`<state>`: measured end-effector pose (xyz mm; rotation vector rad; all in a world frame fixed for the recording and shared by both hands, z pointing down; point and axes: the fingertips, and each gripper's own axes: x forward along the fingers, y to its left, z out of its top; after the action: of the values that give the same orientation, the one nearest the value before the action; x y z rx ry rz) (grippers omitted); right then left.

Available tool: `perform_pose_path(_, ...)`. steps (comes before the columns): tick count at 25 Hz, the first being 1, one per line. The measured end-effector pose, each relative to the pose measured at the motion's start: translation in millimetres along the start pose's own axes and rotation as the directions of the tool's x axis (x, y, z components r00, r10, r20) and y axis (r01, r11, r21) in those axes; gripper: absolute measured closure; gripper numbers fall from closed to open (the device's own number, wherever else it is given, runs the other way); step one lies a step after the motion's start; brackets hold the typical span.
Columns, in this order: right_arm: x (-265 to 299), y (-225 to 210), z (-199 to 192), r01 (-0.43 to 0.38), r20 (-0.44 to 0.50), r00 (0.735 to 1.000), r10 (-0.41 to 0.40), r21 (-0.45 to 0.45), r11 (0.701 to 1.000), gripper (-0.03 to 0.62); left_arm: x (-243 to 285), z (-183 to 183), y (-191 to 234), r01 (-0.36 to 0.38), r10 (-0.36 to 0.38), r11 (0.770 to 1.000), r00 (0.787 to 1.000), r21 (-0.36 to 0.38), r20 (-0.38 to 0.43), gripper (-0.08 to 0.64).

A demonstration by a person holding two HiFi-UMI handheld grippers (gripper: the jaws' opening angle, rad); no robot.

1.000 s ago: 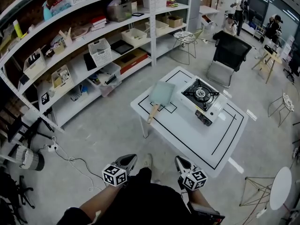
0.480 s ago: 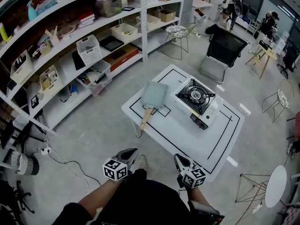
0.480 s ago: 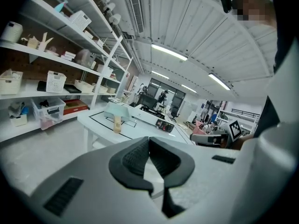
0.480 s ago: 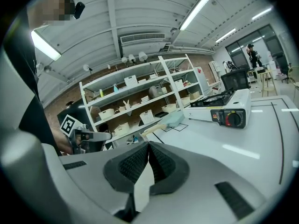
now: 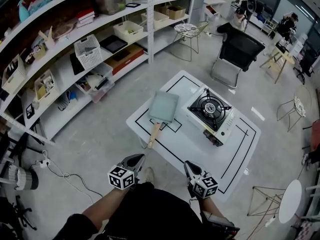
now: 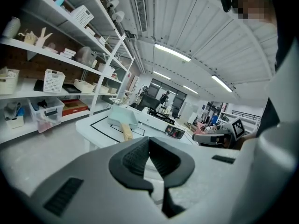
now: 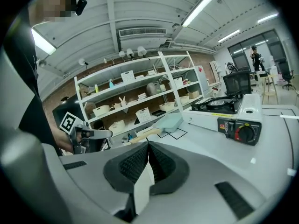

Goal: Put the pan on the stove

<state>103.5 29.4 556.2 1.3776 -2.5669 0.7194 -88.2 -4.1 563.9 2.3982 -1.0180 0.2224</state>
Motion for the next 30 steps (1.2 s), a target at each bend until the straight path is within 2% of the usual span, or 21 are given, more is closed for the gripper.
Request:
perform_pose_path(3,19.5,0.5,18.4,0.020,-0.009,1.000,-0.020,-0.003,1.000,0.566,6.9,8.9,15.4,0.003,-0.003,1.000,1.000,-0.003,-0.005,0.551)
perform_pose_path(10,63.6,-0.2,30.1,0.026,-0.040,0.999,-0.026,0.002,1.000,0.566,21.2,33.8,50.0,0.024,-0.024,1.000,1.000,0.002,0.002,0.551)
perform_pose_path(15,88.9,0.3,40.3,0.030,-0.040,0.999,-0.028,0.063,0.998,0.566,23.3,47.8,70.8,0.043,-0.043,0.999,0.999,0.004,0.003,0.551)
perform_pose_path(24,120.1,2.0,45.2,0.018,-0.067,0.998,-0.013,0.070,0.997,0.566,21.2,53.6,98.5,0.041,-0.041,0.999,0.999,-0.024,0.007,0.551)
perform_pose_path(30,140.9,5.4,47.9,-0.017,-0.083,0.996,0.024,0.092,0.996,0.566,22.8,53.8,104.8,0.043,-0.043,0.998,0.999,-0.036,0.012,0.551)
